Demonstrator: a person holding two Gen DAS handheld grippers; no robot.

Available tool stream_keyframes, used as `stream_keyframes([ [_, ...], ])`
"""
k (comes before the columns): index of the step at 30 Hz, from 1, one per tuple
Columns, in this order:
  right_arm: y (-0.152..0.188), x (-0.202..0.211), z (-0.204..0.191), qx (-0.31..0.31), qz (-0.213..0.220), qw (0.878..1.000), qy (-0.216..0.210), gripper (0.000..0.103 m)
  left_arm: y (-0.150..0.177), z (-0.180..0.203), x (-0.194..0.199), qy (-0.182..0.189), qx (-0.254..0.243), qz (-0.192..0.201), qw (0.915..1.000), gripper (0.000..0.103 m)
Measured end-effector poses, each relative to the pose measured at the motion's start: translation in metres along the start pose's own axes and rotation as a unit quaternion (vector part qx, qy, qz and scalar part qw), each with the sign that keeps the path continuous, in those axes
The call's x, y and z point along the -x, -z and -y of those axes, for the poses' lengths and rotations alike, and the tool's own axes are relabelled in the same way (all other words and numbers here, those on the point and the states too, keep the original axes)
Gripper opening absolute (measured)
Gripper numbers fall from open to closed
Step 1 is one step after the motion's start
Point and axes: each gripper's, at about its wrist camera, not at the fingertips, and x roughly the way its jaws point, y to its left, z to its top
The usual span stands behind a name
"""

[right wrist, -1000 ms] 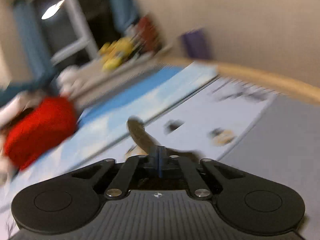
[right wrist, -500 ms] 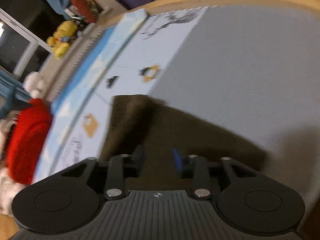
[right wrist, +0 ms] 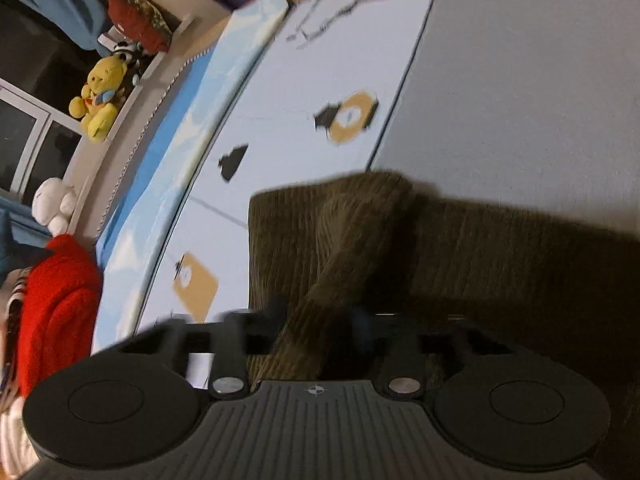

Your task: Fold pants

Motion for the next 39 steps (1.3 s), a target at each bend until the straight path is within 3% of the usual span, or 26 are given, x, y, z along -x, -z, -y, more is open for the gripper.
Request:
stream_keyframes([
  [2, -0.004, 0.006, -0.008, 0.022, 0.021, 0.999, -0.013, 0.008, -0.002, -0.002, 0.003, 0.004, 0.01, 0.009, 0.9999, 0.023],
  [5, -0.011, 0.037, -0.03, 0.074, 0.061, 0.993, -0.072, 0.006, -0.003, -0.001, 0.013, 0.019, 0.009, 0.038, 0.9991, 0.02],
  [8, -0.016, 0.093, -0.042, 0.11, 0.111, 0.977, -0.149, 0.006, 0.001, 0.002, 0.029, 0.039, -0.012, 0.071, 0.9967, 0.019],
  [10, -0.015, 0.13, -0.037, 0.125, 0.134, 0.97, -0.163, 0.006, 0.005, 0.0, 0.037, 0.051, -0.021, 0.082, 0.9951, 0.019],
  [12, -0.014, 0.156, -0.019, 0.127, 0.138, 0.971, -0.147, 0.006, 0.011, -0.008, 0.04, 0.06, -0.025, 0.077, 0.9949, 0.019],
  [14, -0.01, 0.17, 0.008, 0.126, 0.117, 0.98, -0.1, 0.006, 0.016, -0.014, 0.038, 0.055, -0.037, 0.062, 0.9959, 0.019],
  [16, -0.002, 0.164, 0.042, 0.122, 0.052, 0.991, -0.015, 0.007, 0.021, -0.017, 0.032, 0.036, -0.061, 0.039, 0.9967, 0.019],
  [18, 0.005, 0.143, 0.077, 0.118, -0.033, 0.991, 0.058, 0.007, 0.025, -0.02, 0.019, 0.025, -0.077, 0.001, 0.9967, 0.02],
  [20, 0.006, 0.128, 0.112, 0.061, -0.096, 0.99, 0.083, 0.011, 0.025, -0.022, 0.013, 0.023, -0.079, -0.017, 0.9965, 0.024],
  [21, 0.005, 0.125, 0.122, 0.047, -0.108, 0.989, 0.088, 0.016, 0.024, -0.023, 0.012, 0.02, -0.073, -0.02, 0.9969, 0.027],
  [23, 0.002, 0.124, 0.127, 0.056, -0.102, 0.989, 0.092, 0.017, 0.023, -0.027, 0.009, 0.025, -0.048, -0.021, 0.9983, 0.036],
  [25, -0.001, 0.124, 0.127, 0.049, -0.092, 0.99, 0.091, 0.023, 0.02, -0.031, 0.01, 0.032, -0.021, -0.011, 0.9992, 0.054],
  [27, -0.001, 0.12, 0.124, 0.042, -0.083, 0.991, 0.098, 0.024, 0.019, -0.033, 0.01, 0.03, -0.009, -0.005, 0.9995, 0.054],
  [29, 0.003, 0.12, 0.123, 0.044, -0.079, 0.99, 0.107, 0.023, 0.018, -0.032, 0.008, 0.022, -0.014, -0.008, 0.9996, 0.048],
  [30, 0.005, 0.119, 0.121, 0.052, -0.077, 0.989, 0.113, 0.012, 0.019, -0.032, 0.007, 0.02, -0.021, -0.01, 0.9995, 0.025],
  [32, 0.006, 0.119, 0.112, 0.071, -0.061, 0.989, 0.114, 0.01, 0.019, -0.034, 0.014, 0.029, -0.031, 0.005, 0.9991, 0.021],
  [34, 0.002, 0.136, 0.097, 0.086, -0.021, 0.993, 0.074, 0.009, 0.023, -0.032, 0.033, 0.047, -0.049, 0.042, 0.9968, 0.019],
  [36, -0.001, 0.152, 0.087, 0.111, 0.017, 0.993, 0.045, 0.009, 0.026, -0.037, 0.041, 0.052, -0.055, 0.053, 0.9957, 0.02],
  [37, -0.002, 0.155, 0.089, 0.112, 0.023, 0.992, 0.058, 0.009, 0.026, -0.042, 0.038, 0.048, -0.053, 0.04, 0.9967, 0.02],
  [39, -0.002, 0.143, 0.109, 0.076, -0.021, 0.99, 0.113, 0.009, 0.026, -0.045, 0.024, 0.032, -0.062, -0.001, 0.9976, 0.021],
])
